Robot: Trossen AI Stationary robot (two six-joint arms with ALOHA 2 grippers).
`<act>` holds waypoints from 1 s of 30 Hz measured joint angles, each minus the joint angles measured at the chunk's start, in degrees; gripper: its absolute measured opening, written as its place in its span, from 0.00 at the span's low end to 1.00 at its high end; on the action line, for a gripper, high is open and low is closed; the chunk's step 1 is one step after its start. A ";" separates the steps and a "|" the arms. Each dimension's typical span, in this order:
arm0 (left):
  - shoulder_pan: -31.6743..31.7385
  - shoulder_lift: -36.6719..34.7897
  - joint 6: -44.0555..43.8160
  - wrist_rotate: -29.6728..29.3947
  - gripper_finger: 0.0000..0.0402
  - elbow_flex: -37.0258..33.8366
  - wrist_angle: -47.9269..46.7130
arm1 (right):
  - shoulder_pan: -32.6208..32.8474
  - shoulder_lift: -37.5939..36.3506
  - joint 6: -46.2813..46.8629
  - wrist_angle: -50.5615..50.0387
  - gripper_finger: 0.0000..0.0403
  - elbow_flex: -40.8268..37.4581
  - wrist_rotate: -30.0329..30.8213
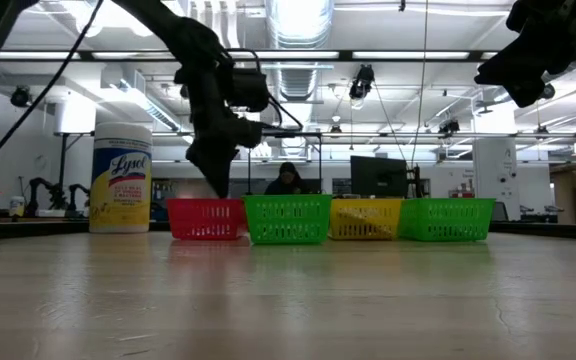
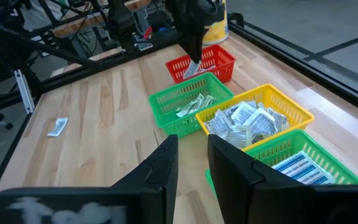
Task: Pick & Place First Aid Supplies
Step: Put the ointment pack into the red basket
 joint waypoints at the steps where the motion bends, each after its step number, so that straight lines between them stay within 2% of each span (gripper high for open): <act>1: 0.34 0.46 0.18 0.92 0.00 0.07 -0.02 | 0.00 0.01 0.00 0.00 0.21 0.00 0.01; 14: 2.36 2.13 0.14 2.17 0.00 0.42 0.18 | -0.01 0.01 0.01 -0.01 0.17 0.00 0.00; 30: 2.38 4.25 -0.66 0.05 0.02 0.20 3.82 | 0.00 0.00 0.00 -0.02 0.21 -0.02 0.00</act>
